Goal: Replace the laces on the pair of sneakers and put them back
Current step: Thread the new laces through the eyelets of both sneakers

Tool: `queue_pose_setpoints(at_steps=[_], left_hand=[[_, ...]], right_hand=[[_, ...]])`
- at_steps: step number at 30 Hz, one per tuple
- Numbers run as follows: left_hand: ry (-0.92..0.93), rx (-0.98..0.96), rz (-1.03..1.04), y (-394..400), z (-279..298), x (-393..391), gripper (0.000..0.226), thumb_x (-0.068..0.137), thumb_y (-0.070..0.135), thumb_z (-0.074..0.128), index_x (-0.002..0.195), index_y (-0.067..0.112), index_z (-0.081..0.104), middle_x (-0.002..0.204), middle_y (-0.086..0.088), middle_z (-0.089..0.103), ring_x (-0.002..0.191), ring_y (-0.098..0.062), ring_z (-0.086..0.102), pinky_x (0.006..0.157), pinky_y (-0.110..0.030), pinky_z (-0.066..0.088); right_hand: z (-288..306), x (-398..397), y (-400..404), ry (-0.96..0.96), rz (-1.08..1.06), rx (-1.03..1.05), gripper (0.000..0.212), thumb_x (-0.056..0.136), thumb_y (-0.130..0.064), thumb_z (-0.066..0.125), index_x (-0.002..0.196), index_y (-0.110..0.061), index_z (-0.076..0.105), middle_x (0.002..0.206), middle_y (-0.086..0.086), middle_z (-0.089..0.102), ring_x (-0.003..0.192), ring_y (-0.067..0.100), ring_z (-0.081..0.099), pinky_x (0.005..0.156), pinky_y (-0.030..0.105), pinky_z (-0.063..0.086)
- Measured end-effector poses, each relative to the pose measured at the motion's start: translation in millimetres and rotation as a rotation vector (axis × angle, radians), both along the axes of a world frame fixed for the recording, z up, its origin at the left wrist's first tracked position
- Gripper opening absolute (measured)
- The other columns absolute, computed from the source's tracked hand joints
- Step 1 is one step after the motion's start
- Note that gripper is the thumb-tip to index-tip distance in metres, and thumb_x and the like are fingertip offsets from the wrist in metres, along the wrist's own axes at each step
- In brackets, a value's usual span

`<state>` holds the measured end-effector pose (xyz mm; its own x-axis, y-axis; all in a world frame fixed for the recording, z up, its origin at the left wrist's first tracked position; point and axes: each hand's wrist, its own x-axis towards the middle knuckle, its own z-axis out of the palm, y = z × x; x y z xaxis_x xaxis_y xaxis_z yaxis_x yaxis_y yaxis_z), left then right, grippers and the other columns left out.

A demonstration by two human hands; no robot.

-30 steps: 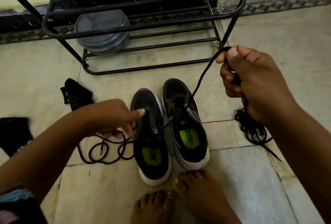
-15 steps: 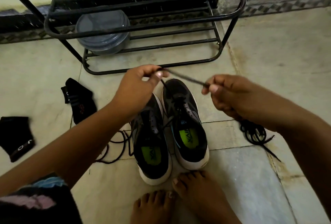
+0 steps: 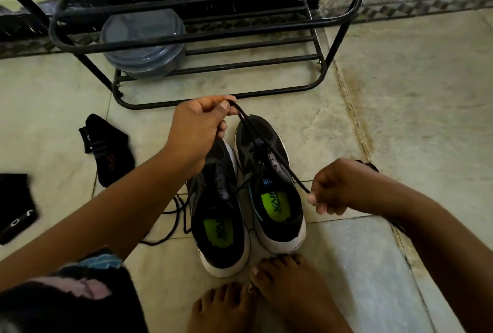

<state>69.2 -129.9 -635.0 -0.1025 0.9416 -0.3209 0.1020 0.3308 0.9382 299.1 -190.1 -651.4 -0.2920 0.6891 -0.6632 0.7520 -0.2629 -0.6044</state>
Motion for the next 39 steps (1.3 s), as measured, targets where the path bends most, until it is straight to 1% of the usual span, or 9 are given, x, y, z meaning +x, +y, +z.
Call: queue_pose_setpoints(at_steps=[3,9,14,18,20,23,29,34,39], left_hand=[[0.0,0.058,-0.065,9.3,-1.4,10.0,0.022,0.097,0.003,0.046,0.111,0.008,0.063,0.094,-0.002,0.069,0.062,-0.005,0.053,0.057,-0.016,0.046],[0.023,-0.056,-0.316,12.1,-8.5,19.5,0.041,0.097,0.002,0.045,0.138,0.007,0.042,0.122,-0.008,0.062,0.106,-0.014,0.064,0.091,-0.027,0.052],[0.154,-0.025,-0.316,-2.8,-25.1,11.1,0.018,0.095,0.007,0.052,0.11,0.01,0.063,0.09,-0.002,0.069,0.074,-0.011,0.064,0.064,-0.021,0.057],[0.489,-0.067,-0.631,-17.9,-38.7,12.1,0.023,0.096,0.025,0.052,0.113,0.022,0.067,0.101,0.007,0.069,0.07,-0.002,0.061,0.061,-0.015,0.051],[0.485,-0.147,-0.706,-22.7,-41.6,19.7,0.03,0.098,0.021,0.049,0.125,0.018,0.06,0.109,0.003,0.067,0.085,0.007,0.056,0.072,-0.016,0.048],[0.507,-0.197,-0.682,-23.6,-45.6,30.0,0.034,0.097,0.019,0.051,0.13,0.012,0.056,0.117,-0.01,0.066,0.102,-0.016,0.063,0.088,-0.026,0.046],[0.32,-0.29,-0.478,-26.5,-55.0,32.9,0.035,0.095,0.018,0.056,0.129,0.011,0.057,0.116,-0.011,0.066,0.096,-0.013,0.062,0.081,-0.022,0.043],[0.166,-0.407,-0.369,-23.6,-57.1,31.7,0.026,0.095,0.016,0.055,0.12,0.011,0.061,0.069,0.002,0.057,0.049,-0.005,0.044,0.047,-0.015,0.038],[0.158,-0.455,-0.388,-22.1,-57.2,33.3,0.028,0.095,0.012,0.052,0.122,0.015,0.059,0.075,0.0,0.056,0.057,-0.009,0.043,0.053,-0.021,0.041]], right_hand=[[0.4,5.8,8.4,0.004,-0.061,0.042,0.018,0.076,-0.033,0.076,0.071,-0.016,0.074,0.054,-0.002,0.06,0.051,0.006,0.052,0.054,0.021,0.046],[-14.7,1.0,12.1,0.337,-0.329,0.009,0.002,0.08,0.0,0.069,0.079,-0.001,0.071,0.064,0.008,0.064,0.056,0.013,0.056,0.052,0.021,0.049],[-29.2,-10.9,19.6,0.434,-0.508,0.068,0.014,0.082,0.009,0.064,0.081,-0.004,0.07,0.07,0.013,0.065,0.06,0.017,0.06,0.058,0.023,0.055],[-35.8,-25.9,30.9,0.314,-0.512,0.224,0.011,0.083,0.008,0.064,0.081,-0.002,0.07,0.061,0.003,0.063,0.05,0.005,0.058,0.054,0.014,0.052],[-40.2,-31.3,37.1,0.232,-0.489,0.299,0.007,0.083,0.004,0.065,0.084,0.0,0.071,0.06,-0.003,0.062,0.046,-0.001,0.056,0.052,0.01,0.048],[-44.5,-35.3,42.6,0.116,-0.395,0.376,0.008,0.084,-0.004,0.067,0.083,-0.009,0.072,0.064,-0.012,0.062,0.054,-0.002,0.058,0.053,0.003,0.044],[-49.1,-38.7,46.0,0.069,-0.327,0.421,0.015,0.084,-0.006,0.067,0.077,-0.02,0.069,0.068,-0.009,0.064,0.065,0.004,0.063,0.055,0.004,0.045],[-52.2,-41.0,47.2,0.061,-0.314,0.434,0.01,0.084,-0.006,0.067,0.081,-0.015,0.072,0.075,0.002,0.069,0.071,0.013,0.068,0.062,0.014,0.051],[-54.0,-41.8,48.6,0.078,-0.308,0.425,0.009,0.084,-0.006,0.067,0.081,-0.013,0.072,0.074,-0.001,0.069,0.072,0.013,0.068,0.067,0.022,0.055]])
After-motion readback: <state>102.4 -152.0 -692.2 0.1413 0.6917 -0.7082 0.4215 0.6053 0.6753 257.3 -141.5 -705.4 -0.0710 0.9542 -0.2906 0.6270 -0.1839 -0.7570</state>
